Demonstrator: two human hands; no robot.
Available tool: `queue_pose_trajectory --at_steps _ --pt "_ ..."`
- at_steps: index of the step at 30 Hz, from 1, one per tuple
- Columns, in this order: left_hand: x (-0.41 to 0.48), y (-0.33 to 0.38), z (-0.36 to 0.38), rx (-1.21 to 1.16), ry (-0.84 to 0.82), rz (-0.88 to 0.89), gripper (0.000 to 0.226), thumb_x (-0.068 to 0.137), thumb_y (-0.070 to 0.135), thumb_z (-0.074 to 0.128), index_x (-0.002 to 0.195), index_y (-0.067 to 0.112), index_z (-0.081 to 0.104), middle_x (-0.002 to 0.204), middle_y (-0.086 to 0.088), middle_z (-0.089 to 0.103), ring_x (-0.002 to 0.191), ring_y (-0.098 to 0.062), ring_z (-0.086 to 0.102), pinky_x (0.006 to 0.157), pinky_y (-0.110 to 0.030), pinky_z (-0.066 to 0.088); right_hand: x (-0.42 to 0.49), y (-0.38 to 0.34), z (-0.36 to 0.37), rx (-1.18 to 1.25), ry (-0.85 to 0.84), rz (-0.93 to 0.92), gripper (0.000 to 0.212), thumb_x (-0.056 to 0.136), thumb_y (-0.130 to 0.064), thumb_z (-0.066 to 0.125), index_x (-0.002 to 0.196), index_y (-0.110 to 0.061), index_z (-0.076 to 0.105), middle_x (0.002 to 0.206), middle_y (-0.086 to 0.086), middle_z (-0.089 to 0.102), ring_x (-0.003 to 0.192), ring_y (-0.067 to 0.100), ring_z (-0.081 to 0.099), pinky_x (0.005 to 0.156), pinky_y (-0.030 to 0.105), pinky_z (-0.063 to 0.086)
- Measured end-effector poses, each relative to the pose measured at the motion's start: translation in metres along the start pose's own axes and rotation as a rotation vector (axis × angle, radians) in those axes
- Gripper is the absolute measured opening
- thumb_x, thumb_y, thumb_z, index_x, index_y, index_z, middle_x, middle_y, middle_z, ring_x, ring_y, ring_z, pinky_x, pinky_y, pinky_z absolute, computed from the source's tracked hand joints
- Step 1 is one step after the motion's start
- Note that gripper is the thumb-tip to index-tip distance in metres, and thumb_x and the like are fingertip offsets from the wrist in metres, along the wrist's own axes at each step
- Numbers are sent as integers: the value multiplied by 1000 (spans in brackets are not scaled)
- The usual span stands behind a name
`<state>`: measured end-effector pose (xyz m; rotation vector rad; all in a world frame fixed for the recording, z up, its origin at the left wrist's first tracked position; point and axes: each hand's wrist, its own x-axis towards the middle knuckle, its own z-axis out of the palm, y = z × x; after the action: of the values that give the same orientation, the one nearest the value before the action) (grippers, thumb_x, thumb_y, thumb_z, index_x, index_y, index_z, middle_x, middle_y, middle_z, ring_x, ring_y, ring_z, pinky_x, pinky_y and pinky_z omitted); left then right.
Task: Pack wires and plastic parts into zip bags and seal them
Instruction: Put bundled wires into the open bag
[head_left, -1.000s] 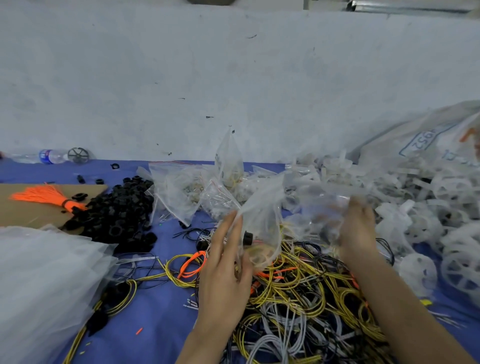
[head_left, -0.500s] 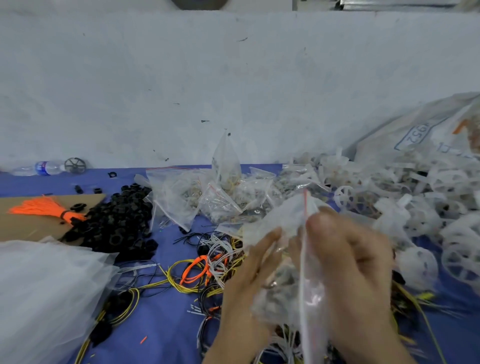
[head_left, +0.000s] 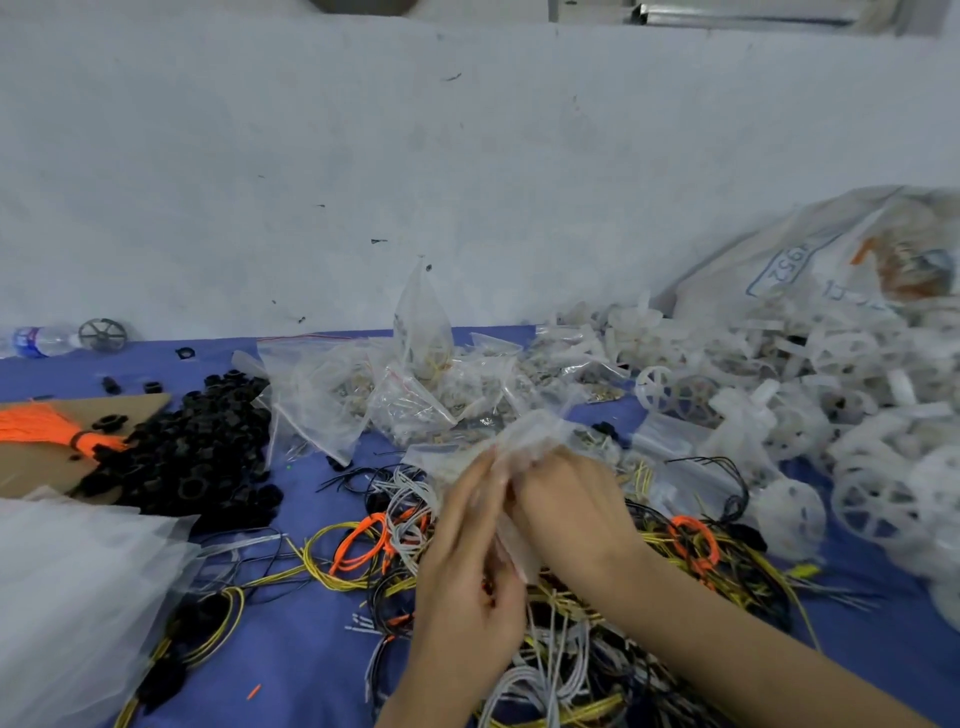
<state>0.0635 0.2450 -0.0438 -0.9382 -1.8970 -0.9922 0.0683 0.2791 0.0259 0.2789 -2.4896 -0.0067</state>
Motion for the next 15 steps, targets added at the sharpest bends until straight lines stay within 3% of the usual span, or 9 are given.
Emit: queue_pose_trajectory --at_steps 1,3,5,7,10,12,14,15 --pt "3 -35 -56 -31 -137 -21 63 77 5 38 139 6 45 151 3 35 137 1 32 101 -6 31 6 1 6 50 -160 125 25 84 -14 57 59 -18 50 74 3 66 68 18 65 53 25 39" --pt "-22 -15 -67 -105 -74 -99 67 76 5 39 143 11 41 153 8 31 137 4 29 98 -3 32 15 0 12 221 -393 347 23 95 -11 42 76 -14 56 104 11 65 100 23 63 75 27 44" --pt "-23 -17 -69 -73 -1 -183 71 75 -1 40 143 16 38 153 11 30 139 1 28 101 -4 30 20 -8 14 332 -541 332 26 96 -10 41 115 -4 58 129 18 54 123 27 50 99 32 38" --pt "-28 -18 -65 -64 36 -250 78 70 -9 43 144 15 37 153 10 28 138 7 24 99 -3 30 18 -18 5 394 -614 166 32 95 -11 43 123 -1 55 132 18 52 125 30 46 103 34 37" --pt "-30 -42 -75 -22 132 -398 80 75 1 40 150 25 26 156 22 18 131 23 16 83 -13 45 8 -11 -23 777 -516 31 25 93 -20 49 107 -15 68 115 1 67 108 20 60 97 34 44" --pt "-30 -42 -74 -8 95 -406 78 76 5 41 150 25 27 155 26 16 133 21 16 79 -15 46 5 23 -37 878 -260 175 19 89 -28 55 91 -26 74 99 -18 71 91 2 65 84 16 49" --pt "-27 -37 -74 -12 52 -353 76 76 5 43 149 22 30 155 24 18 129 25 18 68 -2 40 8 79 -36 658 -60 387 17 91 -25 56 89 -26 73 94 -14 71 84 4 64 71 7 47" --pt "-26 -35 -72 -36 13 -326 75 76 3 45 148 19 31 155 20 20 126 27 19 64 1 37 9 112 -33 456 -89 501 16 92 -23 55 99 -22 69 106 -6 67 90 11 63 74 12 48"
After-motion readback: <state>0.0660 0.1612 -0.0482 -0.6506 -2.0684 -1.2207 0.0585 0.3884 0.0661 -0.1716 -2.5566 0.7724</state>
